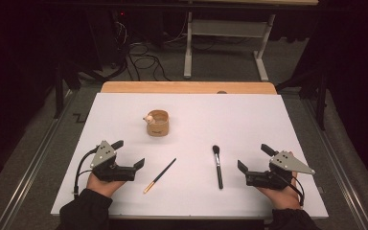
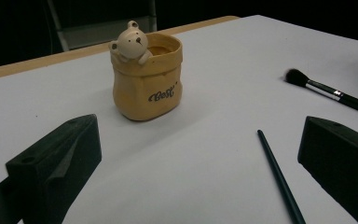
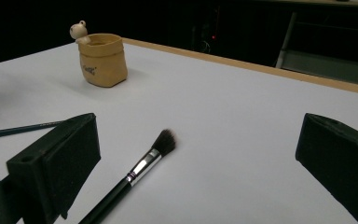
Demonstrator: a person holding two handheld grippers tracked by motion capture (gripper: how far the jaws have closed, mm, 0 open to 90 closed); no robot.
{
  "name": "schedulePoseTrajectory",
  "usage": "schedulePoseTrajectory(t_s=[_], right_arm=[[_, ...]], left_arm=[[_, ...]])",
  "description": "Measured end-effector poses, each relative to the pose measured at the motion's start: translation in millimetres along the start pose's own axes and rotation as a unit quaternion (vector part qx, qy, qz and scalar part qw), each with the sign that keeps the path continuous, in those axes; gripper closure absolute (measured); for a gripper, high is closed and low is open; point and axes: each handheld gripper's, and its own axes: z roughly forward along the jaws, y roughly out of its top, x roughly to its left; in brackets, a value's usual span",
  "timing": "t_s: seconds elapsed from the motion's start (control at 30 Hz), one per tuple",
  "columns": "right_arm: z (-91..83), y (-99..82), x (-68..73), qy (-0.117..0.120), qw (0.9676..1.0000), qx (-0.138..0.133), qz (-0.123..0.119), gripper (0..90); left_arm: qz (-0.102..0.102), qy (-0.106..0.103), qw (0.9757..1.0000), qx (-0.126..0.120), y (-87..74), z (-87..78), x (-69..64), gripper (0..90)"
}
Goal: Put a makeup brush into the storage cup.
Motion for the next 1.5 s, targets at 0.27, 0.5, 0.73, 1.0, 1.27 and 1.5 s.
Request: schedulePoseTrajectory(t_s=[0.27,0.5,0.73,1.0,1.27,1.5], right_arm=[[-1.5,-0.1,-2.1,-0.002,1.0000,-0.006,0.003,0.4],[-0.5,0.5,-0.5,0.000,1.0000,-0.003,0.001,0.4],[-0.9,0.3,-1.0,-0.001,1.0000,-0.004,0.003,0.4],[-3.4,1.5,-0.1,-0.001,0.9998,-0.017,0.005,0.4],[-14.0,5.4,3.7,0.012,0.9951,-0.098,-0.009,0.4],[-13.0,5.8,4.3,0.016,0.9953,-0.095,0.000,0.4]], left_arm=[[-0.001,-0.001,1.0000,0.001,0.1,0.3,0.6,0.7],[-0.003,-0.001,1.0000,-0.001,0.1,0.1,0.8,0.8],[-0.003,-0.002,1.0000,0.001,0.1,0.6,0.6,0.8],[-0.017,-0.005,0.9993,-0.032,2.3,-5.3,2.5,0.8],[-0.001,-0.016,0.9957,-0.091,5.3,-15.2,-0.4,0.8],[-0.002,-0.016,0.9960,-0.088,5.0,-14.4,0.0,0.9]])
